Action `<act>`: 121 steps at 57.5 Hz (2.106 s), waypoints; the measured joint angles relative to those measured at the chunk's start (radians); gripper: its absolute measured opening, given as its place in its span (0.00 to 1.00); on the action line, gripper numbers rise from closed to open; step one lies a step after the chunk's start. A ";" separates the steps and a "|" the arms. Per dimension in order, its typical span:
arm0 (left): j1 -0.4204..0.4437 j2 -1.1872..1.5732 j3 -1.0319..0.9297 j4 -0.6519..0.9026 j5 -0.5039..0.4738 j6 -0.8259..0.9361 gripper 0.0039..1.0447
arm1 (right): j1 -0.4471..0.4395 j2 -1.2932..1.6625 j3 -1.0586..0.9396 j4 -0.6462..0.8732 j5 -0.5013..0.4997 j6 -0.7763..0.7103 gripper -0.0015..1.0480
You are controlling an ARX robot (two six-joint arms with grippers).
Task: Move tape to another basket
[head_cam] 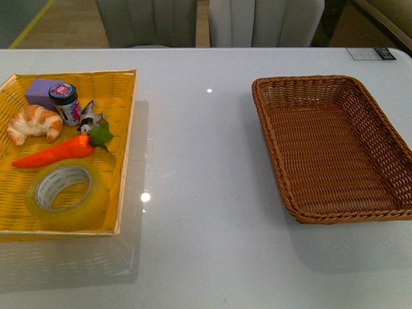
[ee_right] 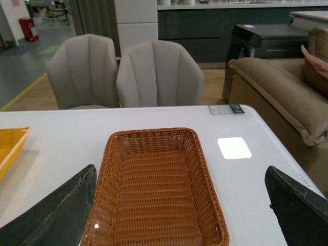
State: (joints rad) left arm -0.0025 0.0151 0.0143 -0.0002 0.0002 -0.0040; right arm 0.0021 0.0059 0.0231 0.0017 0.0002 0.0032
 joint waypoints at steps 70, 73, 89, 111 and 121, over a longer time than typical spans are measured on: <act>0.046 1.318 0.407 0.338 0.179 -0.005 0.92 | 0.000 0.000 0.000 0.000 0.000 0.000 0.91; 0.039 1.429 0.441 0.373 0.173 0.003 0.92 | 0.000 0.000 0.000 0.000 0.000 0.000 0.91; 0.039 1.928 0.616 0.460 0.107 0.035 0.92 | 0.000 0.000 0.000 0.000 0.000 0.000 0.91; 0.053 2.137 0.711 0.473 0.074 0.098 0.92 | 0.000 0.000 0.000 0.000 0.000 0.000 0.91; 0.053 2.193 0.755 0.473 0.037 0.119 0.82 | 0.000 0.000 0.000 0.000 0.000 0.000 0.91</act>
State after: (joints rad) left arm 0.0505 2.2086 0.7692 0.4728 0.0368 0.1150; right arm 0.0021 0.0055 0.0231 0.0013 -0.0002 0.0032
